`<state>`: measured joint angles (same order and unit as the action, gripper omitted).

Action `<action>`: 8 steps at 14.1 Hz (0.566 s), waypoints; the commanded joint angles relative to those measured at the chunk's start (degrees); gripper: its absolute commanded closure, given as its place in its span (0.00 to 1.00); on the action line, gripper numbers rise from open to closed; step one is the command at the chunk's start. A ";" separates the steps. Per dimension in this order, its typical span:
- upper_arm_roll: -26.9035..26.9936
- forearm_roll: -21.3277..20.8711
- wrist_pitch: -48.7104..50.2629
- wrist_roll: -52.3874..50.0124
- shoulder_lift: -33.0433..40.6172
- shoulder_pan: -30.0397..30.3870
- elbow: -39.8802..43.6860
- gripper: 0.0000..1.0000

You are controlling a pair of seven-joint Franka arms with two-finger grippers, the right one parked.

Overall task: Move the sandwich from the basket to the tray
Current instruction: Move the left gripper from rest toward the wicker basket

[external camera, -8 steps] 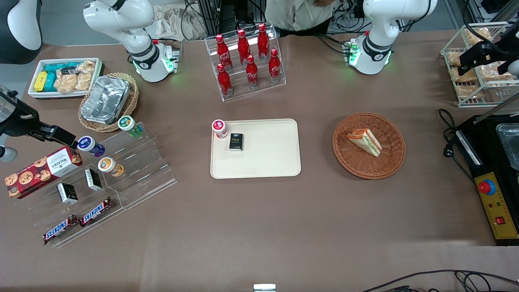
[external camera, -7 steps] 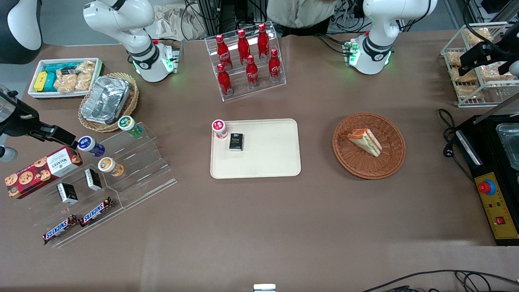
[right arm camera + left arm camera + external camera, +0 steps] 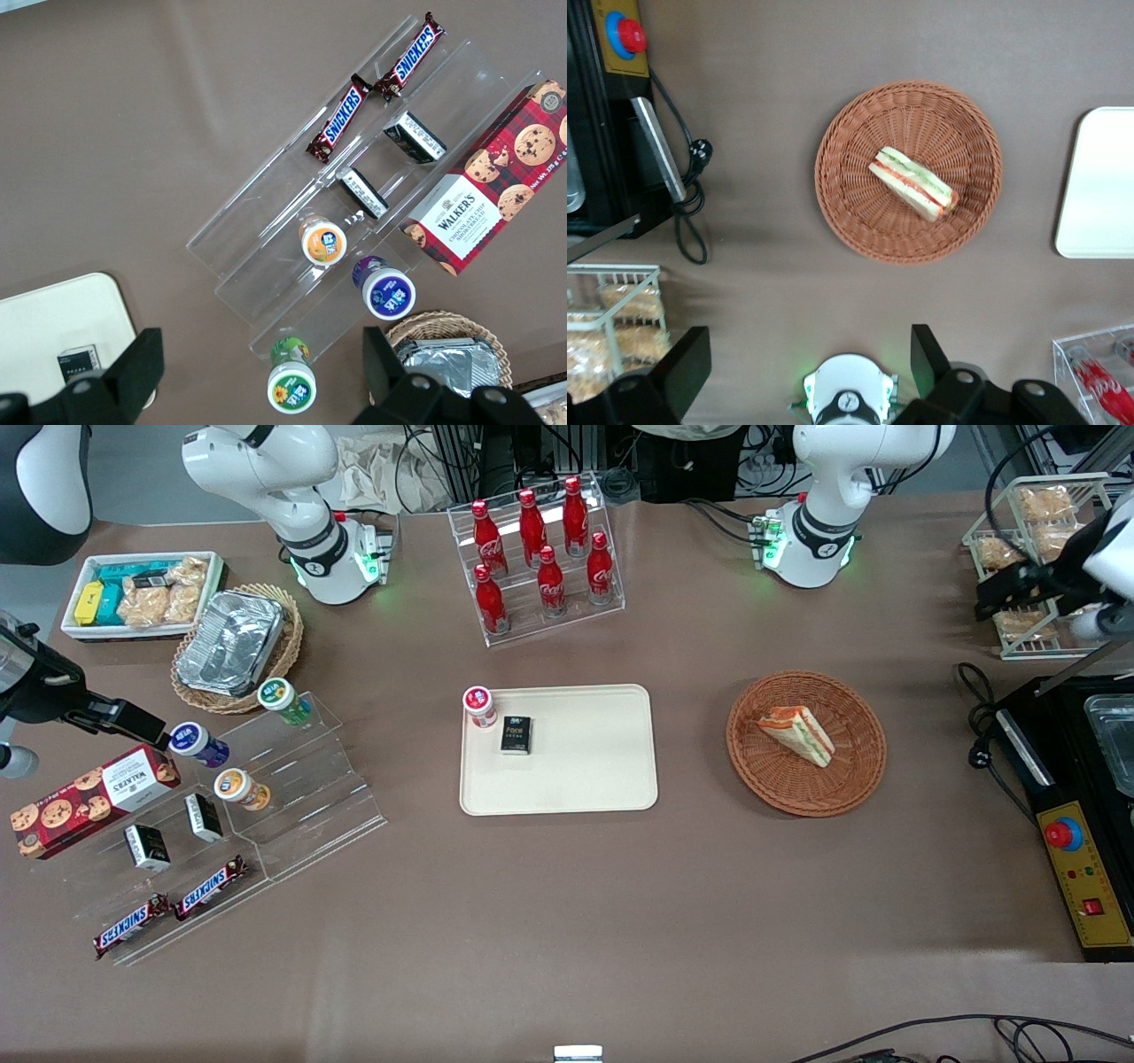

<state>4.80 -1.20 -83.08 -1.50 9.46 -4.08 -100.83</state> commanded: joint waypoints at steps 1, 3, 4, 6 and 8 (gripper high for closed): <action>-0.05 0.59 -10.14 -4.98 8.19 -0.76 -15.15 0.00; -2.42 0.50 -15.68 -10.51 9.26 -0.76 -20.88 0.00; -3.38 0.41 -18.23 -13.24 9.17 -0.76 -22.99 0.00; -5.58 0.41 -23.24 -19.82 8.91 -0.76 -27.12 0.00; -7.51 0.41 -29.12 -26.76 8.30 -0.76 -31.86 0.00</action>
<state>-1.63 -0.88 -107.34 -22.14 16.19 -4.44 -127.50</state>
